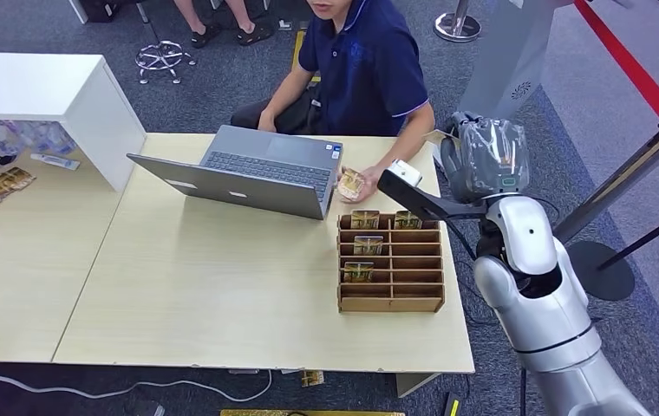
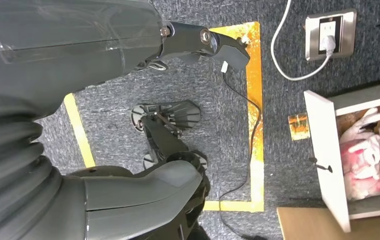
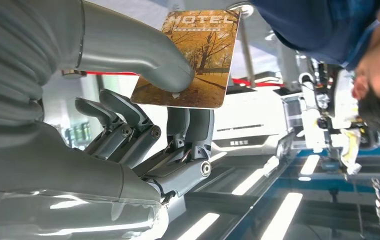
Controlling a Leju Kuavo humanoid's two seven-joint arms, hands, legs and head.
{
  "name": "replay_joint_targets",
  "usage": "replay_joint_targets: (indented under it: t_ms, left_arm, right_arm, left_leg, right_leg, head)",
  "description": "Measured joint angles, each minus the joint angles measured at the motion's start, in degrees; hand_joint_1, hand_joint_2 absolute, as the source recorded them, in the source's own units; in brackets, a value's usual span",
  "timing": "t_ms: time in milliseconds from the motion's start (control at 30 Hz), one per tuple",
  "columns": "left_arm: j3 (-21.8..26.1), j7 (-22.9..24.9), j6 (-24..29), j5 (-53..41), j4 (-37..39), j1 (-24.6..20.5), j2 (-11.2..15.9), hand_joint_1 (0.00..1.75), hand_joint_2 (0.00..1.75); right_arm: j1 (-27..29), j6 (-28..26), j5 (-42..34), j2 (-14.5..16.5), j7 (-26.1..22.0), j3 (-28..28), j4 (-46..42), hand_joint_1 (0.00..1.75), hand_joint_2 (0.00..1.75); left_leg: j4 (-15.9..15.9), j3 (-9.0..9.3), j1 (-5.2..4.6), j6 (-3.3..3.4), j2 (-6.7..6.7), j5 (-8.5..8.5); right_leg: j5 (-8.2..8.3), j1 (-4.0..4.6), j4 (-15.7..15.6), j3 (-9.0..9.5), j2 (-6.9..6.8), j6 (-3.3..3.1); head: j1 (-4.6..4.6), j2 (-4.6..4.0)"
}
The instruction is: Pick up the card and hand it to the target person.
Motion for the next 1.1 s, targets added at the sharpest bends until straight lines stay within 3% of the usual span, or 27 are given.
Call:
replay_joint_targets:
  t_ms: [267, 333, 400, 467, 833, 1100]
  left_arm:
    - [-0.85, -0.36, -0.33, -0.02, 0.0, 0.0, 0.07, 0.0, 1.75]
    - [-1.17, -0.45, -0.33, -0.02, 0.0, 0.01, 0.14, 0.0, 1.75]
    - [-1.41, -0.46, -0.33, 0.01, 0.0, 0.01, 0.22, 0.0, 1.75]
    - [-1.56, -0.46, -0.33, 0.03, 0.0, 0.01, 0.29, 0.0, 1.75]
    - [-1.82, -0.51, 0.01, 1.13, 0.0, 0.02, 0.38, 0.0, 1.75]
    - [-1.8, -0.01, 1.04, 2.76, 0.0, 0.05, 0.39, 0.0, 1.75]
  right_arm:
    - [-2.91, -0.25, 1.34, 1.5, 0.72, 1.08, 11.04, 1.75, 1.75]
    - [-3.09, -0.42, 1.41, 1.73, 0.79, 1.28, 13.05, 1.34, 1.75]
    - [-3.26, -0.69, 1.52, 1.87, 0.91, 1.45, 14.65, 0.47, 1.75]
    - [-3.35, -0.92, 1.65, 2.06, 1.16, 1.5, 15.92, 0.0, 1.75]
    - [-1.84, -1.8, 1.91, 2.93, 1.36, 1.5, 18.69, 0.0, 1.75]
    - [3.36, -0.92, -0.24, 3.27, 1.91, 1.07, 12.58, 0.0, 1.75]
  left_leg:
    - [0.0, -0.01, 0.0, 0.0, -0.01, 0.0]
    - [0.0, -0.01, 0.0, 0.0, -0.01, 0.0]
    - [0.0, 0.0, 0.0, 0.0, -0.01, 0.0]
    - [0.0, -0.01, 0.0, 0.0, -0.01, 0.0]
    - [0.01, 0.01, 0.0, 0.0, -0.01, 0.0]
    - [0.01, 0.01, 0.0, 0.0, -0.01, 0.0]
  right_leg:
    - [0.0, 0.0, 0.0, -0.01, -0.05, 0.0]
    - [0.0, 0.0, 0.0, -0.01, -0.05, 0.0]
    - [0.0, 0.0, 0.0, -0.01, -0.05, 0.0]
    - [0.0, 0.0, 0.0, -0.01, -0.05, 0.0]
    - [0.0, 0.0, 0.0, -0.02, -0.03, 0.0]
    - [0.0, 0.0, -0.01, -0.03, -0.04, 0.0]
  head:
    - [0.01, 0.0]
    - [0.01, 0.0]
    - [0.01, 0.01]
    - [0.01, 0.01]
    - [0.01, 0.0]
    - [0.0, 0.01]
